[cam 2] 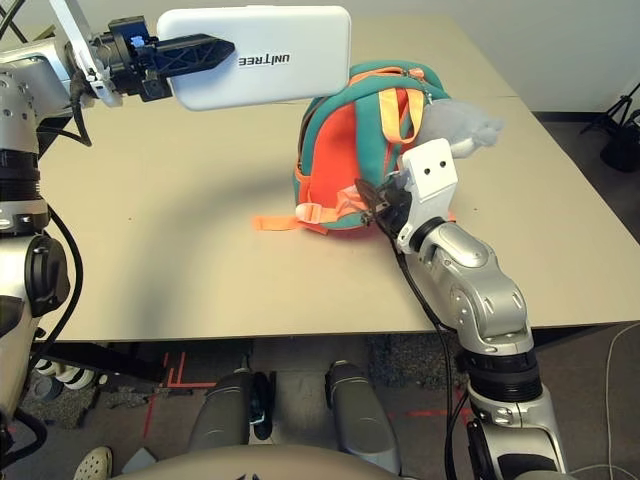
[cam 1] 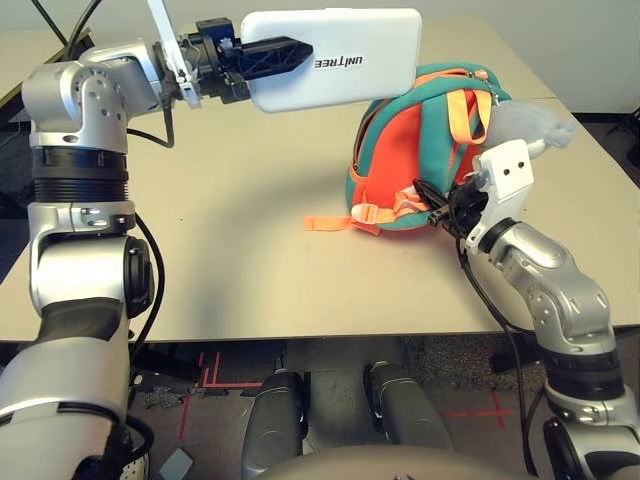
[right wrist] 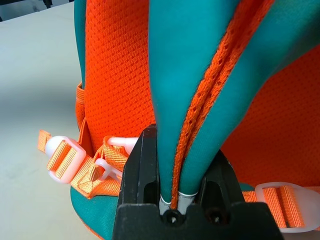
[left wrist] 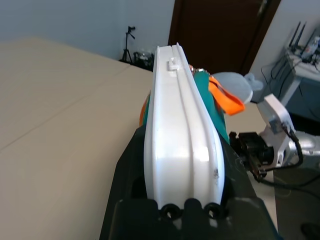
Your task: Put the pencil case into the backpack and zip it.
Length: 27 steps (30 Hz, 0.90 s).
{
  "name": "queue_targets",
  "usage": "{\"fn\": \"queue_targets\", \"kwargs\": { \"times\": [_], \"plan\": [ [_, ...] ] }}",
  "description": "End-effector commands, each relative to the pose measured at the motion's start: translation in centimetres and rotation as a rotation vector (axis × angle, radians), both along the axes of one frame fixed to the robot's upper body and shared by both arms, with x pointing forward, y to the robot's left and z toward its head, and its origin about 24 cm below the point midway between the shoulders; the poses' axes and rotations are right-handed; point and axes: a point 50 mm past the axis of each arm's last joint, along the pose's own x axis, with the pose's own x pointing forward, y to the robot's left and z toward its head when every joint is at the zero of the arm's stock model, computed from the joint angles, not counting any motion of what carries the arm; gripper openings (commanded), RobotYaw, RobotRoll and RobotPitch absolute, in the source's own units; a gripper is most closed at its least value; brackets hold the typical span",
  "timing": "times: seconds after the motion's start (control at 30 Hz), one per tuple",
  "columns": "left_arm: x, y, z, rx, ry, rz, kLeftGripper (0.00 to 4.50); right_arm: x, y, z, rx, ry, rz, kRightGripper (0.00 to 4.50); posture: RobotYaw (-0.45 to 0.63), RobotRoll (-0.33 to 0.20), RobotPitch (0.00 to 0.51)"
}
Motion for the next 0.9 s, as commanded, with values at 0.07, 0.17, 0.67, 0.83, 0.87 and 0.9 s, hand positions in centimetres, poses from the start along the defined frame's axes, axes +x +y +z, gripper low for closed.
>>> {"fn": "queue_targets", "kwargs": {
  "times": [0.07,0.17,0.67,0.83,0.87,0.9],
  "plan": [
    [0.3,-1.4,-2.1,0.132,-0.008,-0.037,1.19,0.2,0.5,-0.3,-0.006,0.015,0.025,0.63,-0.24,0.000,0.090],
    [0.8,-2.0,-2.7,0.173,-0.014,-0.044,1.19,0.2,0.6,-0.2,-0.005,0.011,0.027,0.63,-0.24,0.000,0.089],
    [3.4,-9.4,-6.3,0.242,0.025,-0.204,1.19,0.4,0.9,-0.1,-0.001,-0.006,0.035,0.63,-0.25,0.000,0.075],
    [4.2,-11.0,-8.0,0.234,0.064,-0.160,1.19,0.4,1.1,-0.2,0.001,-0.007,0.039,0.63,-0.26,0.000,0.070],
    [4.4,-11.2,-8.2,0.228,0.063,-0.133,1.19,0.3,1.2,-0.2,0.000,-0.007,0.040,0.63,-0.26,0.000,0.070],
    [4.6,-11.2,-8.4,0.219,0.062,-0.112,1.19,0.3,1.2,-0.3,0.000,-0.008,0.041,0.63,-0.26,0.000,0.070]
  ]
}}
